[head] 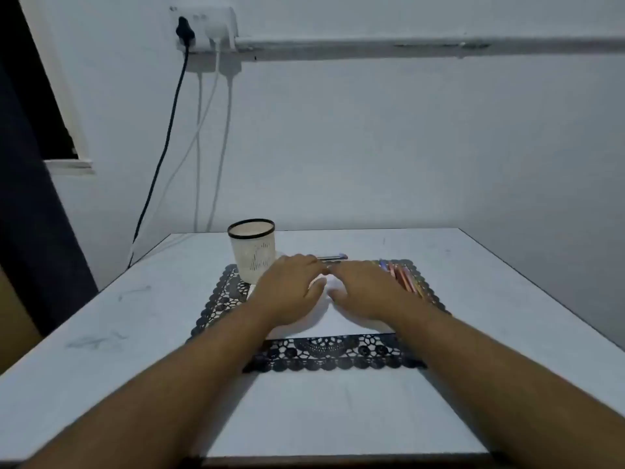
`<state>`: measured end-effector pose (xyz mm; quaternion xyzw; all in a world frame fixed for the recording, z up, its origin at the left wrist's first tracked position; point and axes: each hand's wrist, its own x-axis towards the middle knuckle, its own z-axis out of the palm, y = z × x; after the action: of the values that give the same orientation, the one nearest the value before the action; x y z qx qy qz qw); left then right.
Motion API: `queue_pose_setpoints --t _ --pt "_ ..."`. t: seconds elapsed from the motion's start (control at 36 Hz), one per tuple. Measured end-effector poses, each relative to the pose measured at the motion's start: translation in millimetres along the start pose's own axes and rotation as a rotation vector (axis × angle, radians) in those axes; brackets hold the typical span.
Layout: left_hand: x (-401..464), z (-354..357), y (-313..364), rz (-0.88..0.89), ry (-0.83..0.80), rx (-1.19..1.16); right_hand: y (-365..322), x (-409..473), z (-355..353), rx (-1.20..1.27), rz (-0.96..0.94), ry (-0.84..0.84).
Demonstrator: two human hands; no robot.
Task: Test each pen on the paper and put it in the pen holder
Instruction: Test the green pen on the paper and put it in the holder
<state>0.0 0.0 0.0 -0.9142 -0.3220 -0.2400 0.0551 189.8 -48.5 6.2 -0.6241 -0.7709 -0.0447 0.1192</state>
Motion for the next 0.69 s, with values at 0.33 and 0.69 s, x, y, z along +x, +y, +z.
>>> queue_pose_setpoints --t 0.33,0.69 --pt "-14.2 32.0 -10.0 -0.128 -0.232 -0.096 10.1 -5.3 34.3 0.052 -0.022 -0.117" --pt "-20.4 31.9 -10.4 -0.187 -0.292 -0.097 0.6 -7.1 31.7 0.044 -0.036 -0.165"
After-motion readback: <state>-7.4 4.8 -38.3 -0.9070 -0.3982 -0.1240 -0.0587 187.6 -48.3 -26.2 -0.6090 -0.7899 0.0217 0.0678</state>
